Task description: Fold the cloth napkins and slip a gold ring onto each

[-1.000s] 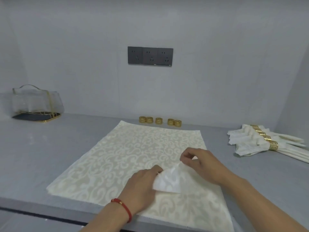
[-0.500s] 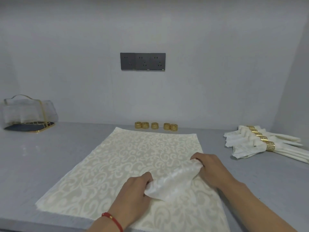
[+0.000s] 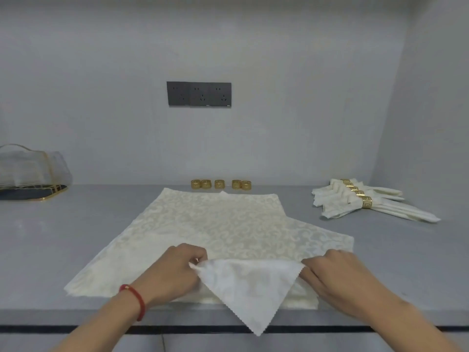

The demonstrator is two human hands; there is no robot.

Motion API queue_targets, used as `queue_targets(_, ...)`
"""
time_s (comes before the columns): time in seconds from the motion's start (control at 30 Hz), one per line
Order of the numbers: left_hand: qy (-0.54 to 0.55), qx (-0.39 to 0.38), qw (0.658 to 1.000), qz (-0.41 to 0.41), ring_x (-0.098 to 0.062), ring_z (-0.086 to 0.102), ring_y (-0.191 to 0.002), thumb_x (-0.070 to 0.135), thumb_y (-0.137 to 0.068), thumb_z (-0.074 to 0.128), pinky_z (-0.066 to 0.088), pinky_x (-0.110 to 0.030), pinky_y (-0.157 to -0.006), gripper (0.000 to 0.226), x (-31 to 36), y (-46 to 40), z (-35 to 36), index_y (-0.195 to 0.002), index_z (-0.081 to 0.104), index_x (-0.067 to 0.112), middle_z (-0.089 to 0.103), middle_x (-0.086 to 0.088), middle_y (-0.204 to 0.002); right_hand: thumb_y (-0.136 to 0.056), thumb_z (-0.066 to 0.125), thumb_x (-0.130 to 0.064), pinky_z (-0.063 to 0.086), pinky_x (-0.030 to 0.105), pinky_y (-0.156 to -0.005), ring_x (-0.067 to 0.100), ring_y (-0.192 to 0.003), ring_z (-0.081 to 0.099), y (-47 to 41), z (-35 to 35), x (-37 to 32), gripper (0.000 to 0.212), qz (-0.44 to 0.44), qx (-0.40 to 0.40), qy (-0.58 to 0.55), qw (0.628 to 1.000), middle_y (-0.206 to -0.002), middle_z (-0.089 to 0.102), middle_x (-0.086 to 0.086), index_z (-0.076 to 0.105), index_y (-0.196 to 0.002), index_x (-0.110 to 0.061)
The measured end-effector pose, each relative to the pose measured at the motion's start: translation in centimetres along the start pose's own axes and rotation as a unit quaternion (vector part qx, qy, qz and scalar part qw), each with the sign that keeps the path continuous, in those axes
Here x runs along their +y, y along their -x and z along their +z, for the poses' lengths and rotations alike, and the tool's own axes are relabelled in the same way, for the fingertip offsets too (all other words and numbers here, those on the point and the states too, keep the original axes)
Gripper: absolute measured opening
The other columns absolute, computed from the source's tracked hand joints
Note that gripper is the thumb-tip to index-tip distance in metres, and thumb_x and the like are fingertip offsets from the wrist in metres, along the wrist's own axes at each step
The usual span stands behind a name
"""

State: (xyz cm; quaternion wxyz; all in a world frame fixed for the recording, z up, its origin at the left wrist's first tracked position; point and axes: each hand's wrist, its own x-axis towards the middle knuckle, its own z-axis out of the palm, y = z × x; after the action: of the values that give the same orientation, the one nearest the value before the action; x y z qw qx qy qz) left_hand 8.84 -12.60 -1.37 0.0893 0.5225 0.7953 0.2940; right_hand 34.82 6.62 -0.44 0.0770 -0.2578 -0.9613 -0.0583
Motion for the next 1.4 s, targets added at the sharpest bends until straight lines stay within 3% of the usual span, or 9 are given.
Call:
queue_targets(0.1,0.097,-0.03,0.993,-0.053,-0.008,0.048,-0.061,0.008,-0.086,0.054,0.035,-0.027,-0.062,0.03,-0.8,0.9,-1.0,-0.057,0.052,0.017,0.052,0.01,-0.059,-0.1,0.02,-0.064,0.043,0.037,-0.079,0.025,-0.09,0.058,-0.1,-0.5,-1.8,0.046,0.009,-0.01,-0.019,1.0,-0.087,0.063,-0.006,0.047,-0.074,-0.038)
queue_targets(0.23,0.171,-0.039,0.981,-0.081,-0.017,0.042,-0.066,0.02,-0.083,0.052,0.031,-0.036,-0.068,0.021,-1.7,0.0,-1.4,-0.066,0.044,0.011,0.045,0.001,-0.067,-0.086,0.049,-0.078,0.046,0.029,-0.085,0.005,-0.104,0.059,-2.5,1.1,-2.6,0.045,0.021,-0.032,-0.231,0.972,-0.106,0.066,-0.017,0.049,-0.123,-0.053)
queue_targets(0.33,0.175,-0.014,0.979,-0.103,-0.016,0.04,-0.065,0.023,-0.091,0.053,0.031,-0.033,-0.065,0.028,-2.5,-2.2,-1.1,-0.069,0.042,0.009,0.042,0.001,-0.068,-0.095,0.065,-0.046,0.046,0.02,-0.072,0.001,-0.081,0.062,-5.6,1.9,-2.7,0.01,-0.002,0.004,-0.379,0.925,-0.085,0.069,-0.014,0.066,-0.101,-0.038)
queue_targets(0.4,0.162,-0.01,0.982,-0.097,-0.016,0.037,-0.061,0.025,-0.095,0.052,0.029,-0.028,-0.059,0.031,-3.2,-4.6,-0.7,-0.07,0.041,0.01,0.039,0.002,-0.066,-0.1,0.061,-0.035,0.037,0.019,-0.059,0.004,-0.055,0.048,-8.6,2.6,-2.5,0.032,0.002,0.036,-0.411,0.911,-0.062,0.054,-0.013,0.058,-0.074,-0.017)
queue_targets(0.67,-0.078,0.042,0.992,-0.092,-0.023,0.065,-0.065,0.032,-0.093,0.041,0.052,-0.033,-0.062,0.024,-6.0,-16.7,-0.1,-0.075,0.052,0.021,0.067,-0.001,-0.072,-0.091,0.063,-0.028,0.024,0.031,-0.053,0.017,-0.054,0.029,-25.5,6.8,0.0,0.049,0.134,0.079,-0.39,0.907,-0.057,0.028,-0.001,0.028,-0.058,-0.017)
queue_targets(0.83,-0.192,0.046,0.968,-0.154,-0.022,0.06,-0.065,0.023,-0.077,0.048,0.048,-0.031,-0.058,0.014,-7.0,-22.5,1.7,-0.066,0.052,0.016,0.064,-0.003,-0.073,-0.079,0.074,-0.028,0.043,0.027,-0.058,0.022,-0.071,0.064,-32.8,10.2,0.3,0.013,0.246,0.056,-0.341,0.906,-0.077,0.065,-0.004,0.064,-0.076,-0.019)
queue_targets(1.1,-0.214,0.06,0.975,0.007,-0.023,0.036,-0.132,0.031,-0.096,0.042,0.036,-0.044,-0.104,0.039,-7.7,-27.3,5.6,-0.134,0.05,0.023,0.048,0.0,-0.141,-0.079,0.074,-0.031,0.046,0.028,-0.059,0.027,-0.075,0.068,-36.6,11.9,1.1,0.016,0.231,0.047,-0.251,0.939,-0.082,0.07,0.002,0.063,-0.077,-0.019)
queue_targets(1.27,-0.254,0.002,0.965,0.065,-0.013,0.035,-0.1,0.036,-0.1,0.027,0.036,-0.049,-0.097,0.021,-8.1,-28.7,7.0,-0.09,0.04,0.022,0.039,0.008,-0.097,-0.081,0.072,-0.03,0.044,0.029,-0.061,0.027,-0.077,0.067,-37.1,12.0,1.4,0.015,0.21,0.047,-0.233,0.948,-0.086,0.069,0.002,0.063,-0.077,-0.019)
queue_targets(1.4,-0.264,-0.035,0.963,0.042,-0.016,0.032,-0.119,0.036,-0.103,0.02,0.027,-0.056,-0.107,0.025,-8.5,-29.3,7.1,-0.098,0.04,0.021,0.037,0.009,-0.106,-0.084,0.07,-0.031,0.048,0.032,-0.067,0.028,-0.083,0.066,-37.3,12.0,1.4,0.015,0.199,0.053,-0.241,0.948,-0.089,0.068,0.002,0.062,-0.079,-0.02)
